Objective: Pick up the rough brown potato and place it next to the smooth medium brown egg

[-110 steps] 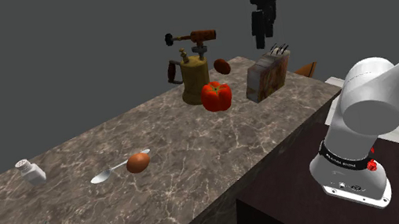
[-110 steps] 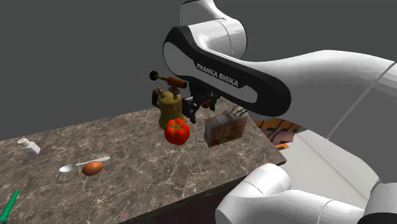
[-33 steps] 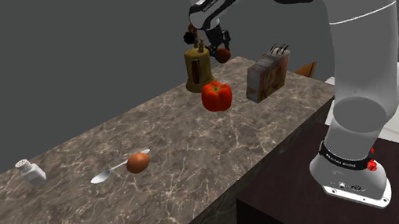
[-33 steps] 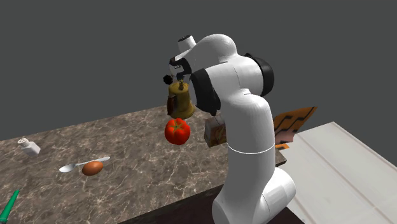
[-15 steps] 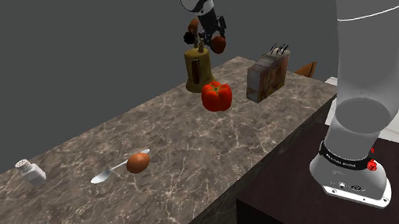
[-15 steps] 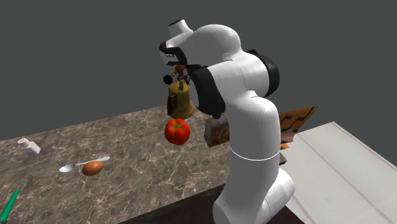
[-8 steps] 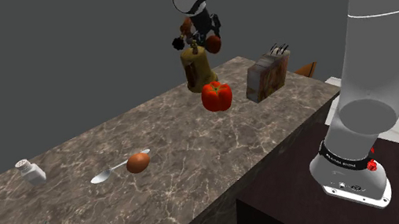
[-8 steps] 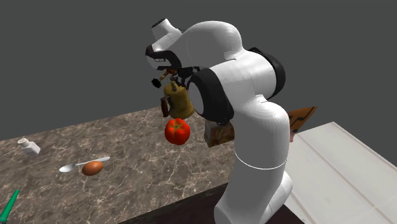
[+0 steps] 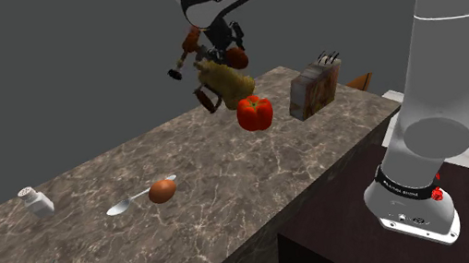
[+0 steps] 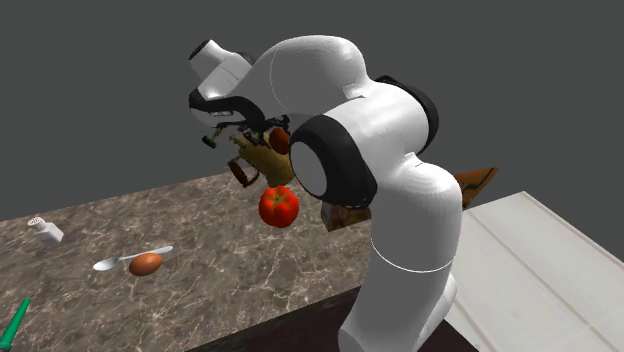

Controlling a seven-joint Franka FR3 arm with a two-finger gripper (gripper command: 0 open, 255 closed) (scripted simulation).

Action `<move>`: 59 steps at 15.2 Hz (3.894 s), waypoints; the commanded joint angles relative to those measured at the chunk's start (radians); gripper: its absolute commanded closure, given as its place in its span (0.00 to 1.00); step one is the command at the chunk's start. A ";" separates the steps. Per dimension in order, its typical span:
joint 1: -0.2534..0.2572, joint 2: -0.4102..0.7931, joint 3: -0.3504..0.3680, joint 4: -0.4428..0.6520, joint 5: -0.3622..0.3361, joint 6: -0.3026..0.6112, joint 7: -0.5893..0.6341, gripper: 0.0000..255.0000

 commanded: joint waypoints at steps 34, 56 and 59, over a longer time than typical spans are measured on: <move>0.297 0.241 0.214 0.184 0.246 -0.078 0.491 1.00; 0.294 0.300 0.207 0.077 0.227 0.083 0.526 1.00; 0.292 0.294 0.207 0.071 0.228 0.084 0.524 0.00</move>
